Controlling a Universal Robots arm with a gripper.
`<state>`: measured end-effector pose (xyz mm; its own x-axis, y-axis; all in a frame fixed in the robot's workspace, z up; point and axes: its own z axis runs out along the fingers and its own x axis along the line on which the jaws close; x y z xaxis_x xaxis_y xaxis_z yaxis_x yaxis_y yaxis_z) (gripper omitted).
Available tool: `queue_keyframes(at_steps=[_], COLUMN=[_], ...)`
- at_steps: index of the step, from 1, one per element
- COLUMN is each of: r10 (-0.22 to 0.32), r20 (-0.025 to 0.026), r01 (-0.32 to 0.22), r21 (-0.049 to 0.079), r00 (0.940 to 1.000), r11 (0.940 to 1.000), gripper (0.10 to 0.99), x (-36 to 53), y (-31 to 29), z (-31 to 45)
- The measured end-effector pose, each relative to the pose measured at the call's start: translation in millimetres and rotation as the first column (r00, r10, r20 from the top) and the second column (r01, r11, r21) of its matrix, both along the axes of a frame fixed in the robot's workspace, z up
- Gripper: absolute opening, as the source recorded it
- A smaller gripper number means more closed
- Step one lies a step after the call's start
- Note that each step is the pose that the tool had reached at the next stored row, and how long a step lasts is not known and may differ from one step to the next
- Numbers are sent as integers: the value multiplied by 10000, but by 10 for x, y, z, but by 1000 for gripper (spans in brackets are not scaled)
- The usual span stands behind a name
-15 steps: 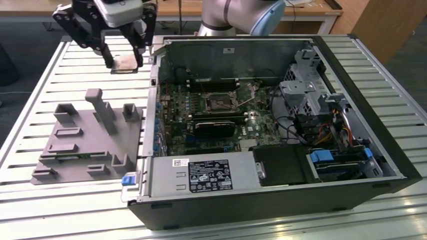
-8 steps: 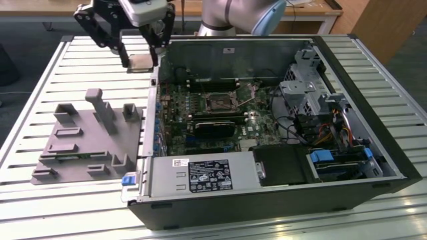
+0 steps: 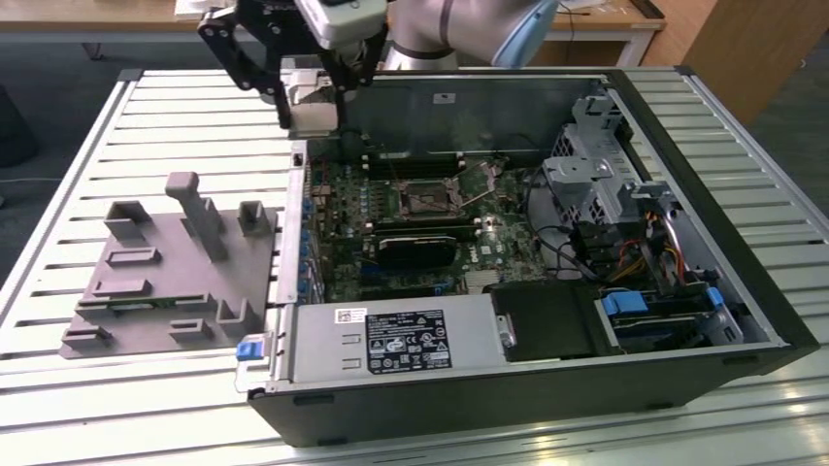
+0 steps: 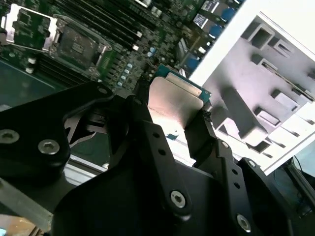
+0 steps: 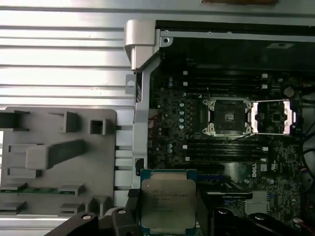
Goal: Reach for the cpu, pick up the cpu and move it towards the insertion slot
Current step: 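Pick up the cpu and move it towards the insertion slot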
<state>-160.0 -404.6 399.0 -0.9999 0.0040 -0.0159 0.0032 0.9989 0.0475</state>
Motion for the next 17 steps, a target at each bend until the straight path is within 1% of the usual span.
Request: queue_keyframes(at_steps=[5, 8, 17], r10=[1, 1, 1], r20=[1, 0, 1], r01=[-1, -1, -1], r21=[1, 1, 6], r00=[10000, 10000, 10000], r11=[10000, 10000, 10000], gripper=[541, 541, 541], x=[225, 347, 569], y=[21, 52, 221], z=[-2, -4, -9])
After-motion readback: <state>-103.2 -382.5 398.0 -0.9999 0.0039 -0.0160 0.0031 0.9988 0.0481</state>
